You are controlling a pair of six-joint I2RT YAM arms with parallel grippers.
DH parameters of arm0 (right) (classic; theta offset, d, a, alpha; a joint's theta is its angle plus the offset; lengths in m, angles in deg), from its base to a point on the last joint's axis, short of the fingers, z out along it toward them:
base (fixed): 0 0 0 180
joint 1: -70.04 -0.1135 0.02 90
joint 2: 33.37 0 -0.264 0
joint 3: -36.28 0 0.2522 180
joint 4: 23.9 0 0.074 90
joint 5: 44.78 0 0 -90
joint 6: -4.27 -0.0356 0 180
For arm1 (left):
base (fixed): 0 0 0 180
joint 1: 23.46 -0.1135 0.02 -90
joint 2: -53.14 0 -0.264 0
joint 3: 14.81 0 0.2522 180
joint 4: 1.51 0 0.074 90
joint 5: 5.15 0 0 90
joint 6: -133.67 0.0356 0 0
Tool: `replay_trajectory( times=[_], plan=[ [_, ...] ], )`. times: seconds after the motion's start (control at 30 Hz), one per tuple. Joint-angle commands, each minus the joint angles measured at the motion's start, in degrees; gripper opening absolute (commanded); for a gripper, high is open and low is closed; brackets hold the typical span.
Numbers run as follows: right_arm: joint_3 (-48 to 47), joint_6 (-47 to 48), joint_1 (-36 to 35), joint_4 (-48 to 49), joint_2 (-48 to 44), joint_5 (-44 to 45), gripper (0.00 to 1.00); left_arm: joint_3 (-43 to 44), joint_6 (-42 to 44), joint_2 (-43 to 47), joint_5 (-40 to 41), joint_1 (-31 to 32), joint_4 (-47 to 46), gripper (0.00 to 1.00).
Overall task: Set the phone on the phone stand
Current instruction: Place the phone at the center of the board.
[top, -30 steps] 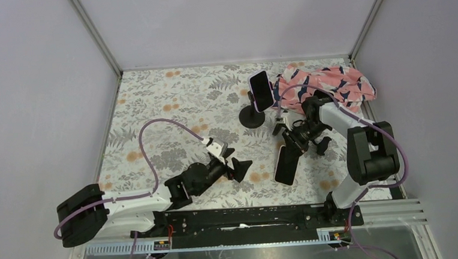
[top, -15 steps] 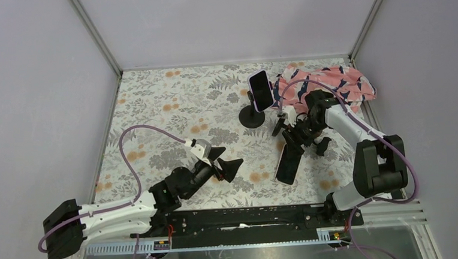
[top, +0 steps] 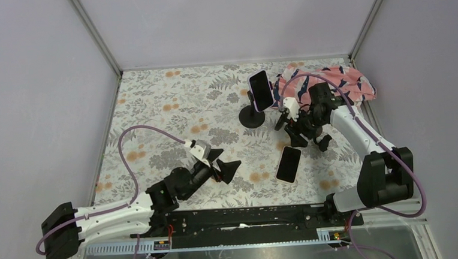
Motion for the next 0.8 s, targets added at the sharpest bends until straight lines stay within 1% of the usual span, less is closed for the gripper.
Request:
replay_trajectory(
  times=[0.0,0.1,0.17,0.33,0.53,0.63,0.77],
  plan=[
    [-0.5,4.7,0.1,7.4,-2.0,4.2,0.73,0.3,0.9,2.2,0.6,-0.4,0.6,0.90],
    [1.4,6.0,0.1,15.1,-1.1,8.7,0.74,-0.1,0.8,2.9,0.8,-0.4,0.9,0.90],
    [1.6,6.8,0.1,17.8,1.0,10.9,0.74,-0.2,0.6,3.4,0.8,-0.4,1.3,0.90],
    [2.8,5.2,0.1,26.1,5.4,16.9,0.73,-0.5,0.4,5.2,1.4,-0.4,3.0,0.90],
    [3.8,3.4,0.1,29.3,8.3,18.6,0.70,-1.1,0.3,6.3,2.1,-0.4,3.5,0.91],
    [4.4,2.6,0.1,29.7,9.6,18.7,0.66,-1.2,0.0,6.1,1.9,-0.4,3.6,0.91],
    [5.4,2.0,0.1,29.7,10.8,17.7,0.53,-1.2,-0.4,6.0,1.7,-0.4,3.7,0.91]
  ],
)
